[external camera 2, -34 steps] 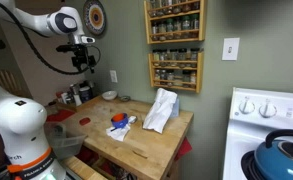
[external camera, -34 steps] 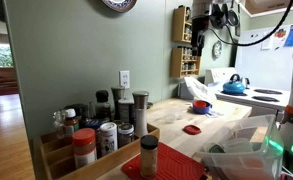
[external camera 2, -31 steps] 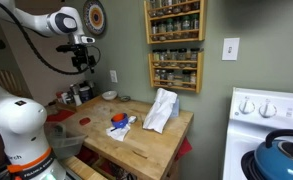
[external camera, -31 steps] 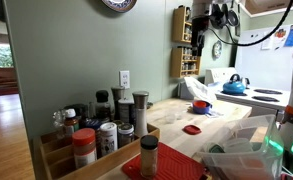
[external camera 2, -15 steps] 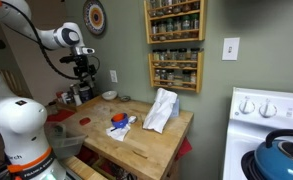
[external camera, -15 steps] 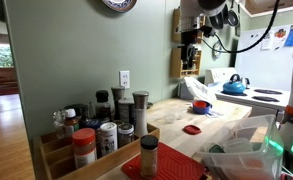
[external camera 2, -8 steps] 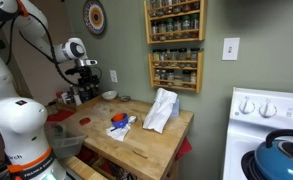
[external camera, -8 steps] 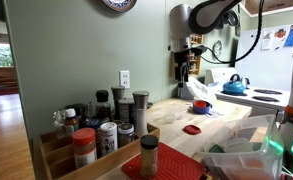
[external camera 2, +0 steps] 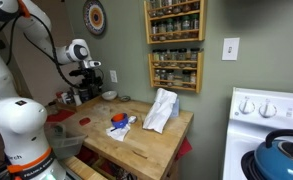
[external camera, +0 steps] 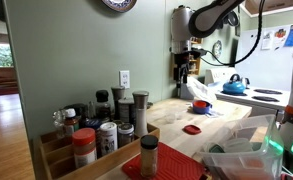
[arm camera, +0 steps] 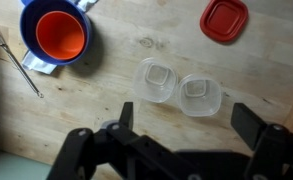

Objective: Stack up the transparent bowl and put a lid on them

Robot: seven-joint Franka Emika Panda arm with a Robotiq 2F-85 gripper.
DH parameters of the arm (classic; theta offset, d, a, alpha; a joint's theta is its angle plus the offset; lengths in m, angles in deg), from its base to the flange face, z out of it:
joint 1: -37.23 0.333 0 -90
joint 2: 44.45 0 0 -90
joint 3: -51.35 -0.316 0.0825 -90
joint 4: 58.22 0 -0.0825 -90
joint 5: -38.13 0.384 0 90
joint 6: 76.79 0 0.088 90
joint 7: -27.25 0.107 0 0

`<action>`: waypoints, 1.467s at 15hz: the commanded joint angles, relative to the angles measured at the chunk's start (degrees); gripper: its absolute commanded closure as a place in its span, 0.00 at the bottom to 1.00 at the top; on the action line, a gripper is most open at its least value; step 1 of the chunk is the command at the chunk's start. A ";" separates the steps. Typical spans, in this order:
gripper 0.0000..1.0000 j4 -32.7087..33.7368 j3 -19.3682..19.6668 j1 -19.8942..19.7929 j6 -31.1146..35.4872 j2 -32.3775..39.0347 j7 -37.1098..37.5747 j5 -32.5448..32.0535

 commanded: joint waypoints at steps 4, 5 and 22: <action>0.00 -9.17 5.24 -0.76 19.46 3.48 -5.04 5.34; 0.00 -9.98 5.71 -0.73 20.41 4.01 -5.98 6.49; 0.38 -14.47 8.61 -2.25 32.22 10.71 -5.48 9.02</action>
